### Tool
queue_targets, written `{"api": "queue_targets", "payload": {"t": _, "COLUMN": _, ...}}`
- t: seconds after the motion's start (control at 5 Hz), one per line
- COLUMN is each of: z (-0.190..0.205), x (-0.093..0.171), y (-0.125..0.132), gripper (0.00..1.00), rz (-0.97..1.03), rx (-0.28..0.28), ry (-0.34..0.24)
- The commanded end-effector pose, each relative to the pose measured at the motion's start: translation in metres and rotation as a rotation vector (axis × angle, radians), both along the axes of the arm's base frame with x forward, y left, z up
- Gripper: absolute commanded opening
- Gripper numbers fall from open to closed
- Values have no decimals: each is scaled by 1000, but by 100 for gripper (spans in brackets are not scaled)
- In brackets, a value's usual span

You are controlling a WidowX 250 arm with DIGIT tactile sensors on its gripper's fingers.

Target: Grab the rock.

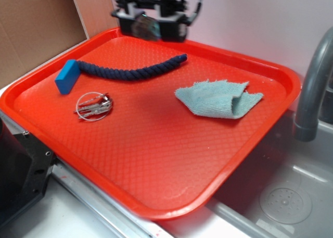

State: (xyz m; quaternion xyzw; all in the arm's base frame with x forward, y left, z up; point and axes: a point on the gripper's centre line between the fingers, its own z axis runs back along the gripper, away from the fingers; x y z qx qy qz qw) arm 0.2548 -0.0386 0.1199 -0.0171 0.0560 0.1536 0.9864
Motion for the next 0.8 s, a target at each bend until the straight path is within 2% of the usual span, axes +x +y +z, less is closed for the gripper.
{"api": "queue_targets", "payload": {"t": 0.0, "z": 45, "x": -36, "y": 15, "gripper": 0, "rz": -101, "rx": -9, "ry": -173}}
{"api": "queue_targets", "payload": {"t": 0.4, "z": 46, "x": -70, "y": 21, "gripper": 0, "rz": -66, "rx": -38, "ry": -220}}
{"api": "queue_targets", "payload": {"t": 0.6, "z": 43, "x": -63, "y": 24, "gripper": 0, "rz": 10, "rx": -34, "ry": -192}}
